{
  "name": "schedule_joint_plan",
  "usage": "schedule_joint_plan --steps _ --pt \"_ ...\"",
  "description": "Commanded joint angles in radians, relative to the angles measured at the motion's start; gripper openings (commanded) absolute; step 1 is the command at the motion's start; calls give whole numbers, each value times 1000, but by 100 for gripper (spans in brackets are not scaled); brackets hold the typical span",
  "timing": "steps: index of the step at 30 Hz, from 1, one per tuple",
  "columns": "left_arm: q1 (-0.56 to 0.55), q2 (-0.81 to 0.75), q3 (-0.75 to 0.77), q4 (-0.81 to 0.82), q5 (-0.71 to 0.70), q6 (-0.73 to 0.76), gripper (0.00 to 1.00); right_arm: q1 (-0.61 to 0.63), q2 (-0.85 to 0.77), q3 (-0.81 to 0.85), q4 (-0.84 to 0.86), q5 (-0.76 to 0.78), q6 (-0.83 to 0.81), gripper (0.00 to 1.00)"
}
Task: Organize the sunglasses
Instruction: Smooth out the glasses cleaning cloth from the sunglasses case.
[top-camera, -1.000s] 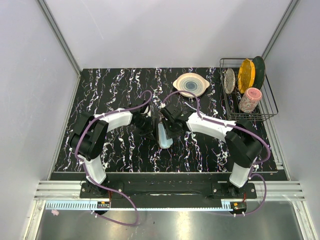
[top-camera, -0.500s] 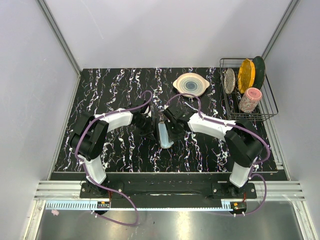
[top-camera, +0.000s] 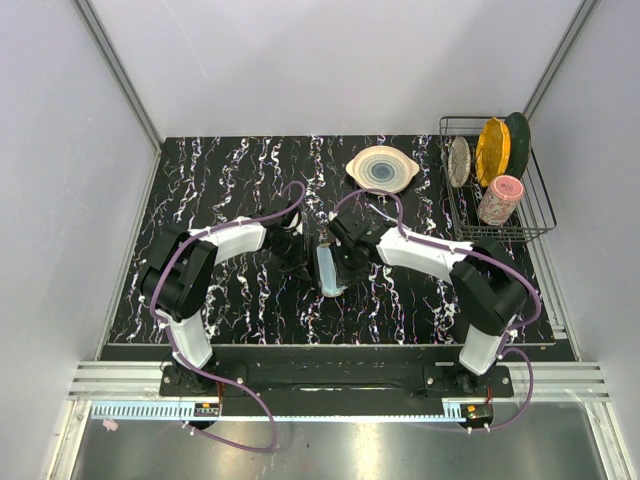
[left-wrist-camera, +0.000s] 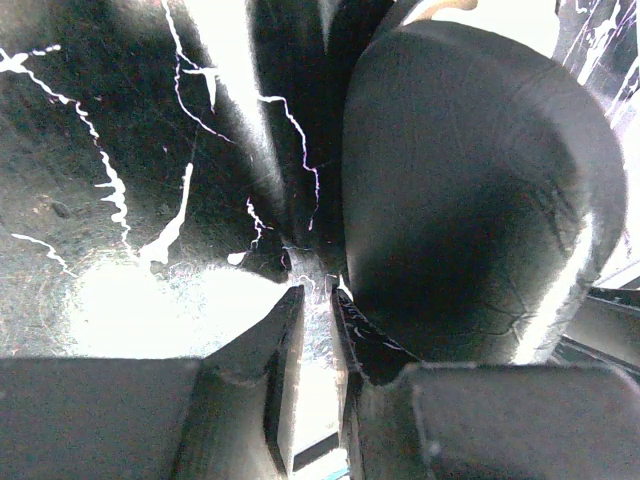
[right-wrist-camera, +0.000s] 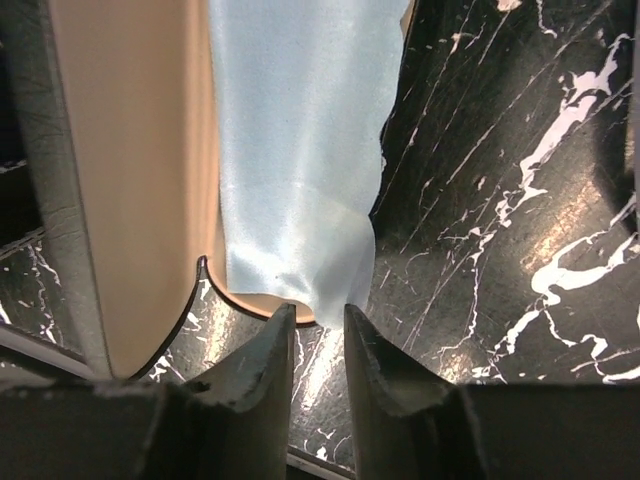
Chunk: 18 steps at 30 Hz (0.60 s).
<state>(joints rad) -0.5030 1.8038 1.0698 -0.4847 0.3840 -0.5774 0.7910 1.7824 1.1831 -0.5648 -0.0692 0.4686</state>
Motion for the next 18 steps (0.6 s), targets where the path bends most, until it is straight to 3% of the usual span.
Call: schedule_joint_plan --steps 1,5,8,12,18 --pt "-5 -18 19 -2 -11 -10 21 -6 -84 29 32 63 -8 34" --pt "-6 -18 19 0 -11 -10 21 -6 -115 42 36 120 -44 42" --pt "-5 -15 24 -2 -10 -12 21 -6 -109 47 48 79 -73 43" --pt "-5 -8 27 -2 -11 -12 21 -6 -78 30 92 -114 -100 39" --pt "-6 -8 33 -8 -13 -9 20 -6 -34 7 149 -266 -113 38"
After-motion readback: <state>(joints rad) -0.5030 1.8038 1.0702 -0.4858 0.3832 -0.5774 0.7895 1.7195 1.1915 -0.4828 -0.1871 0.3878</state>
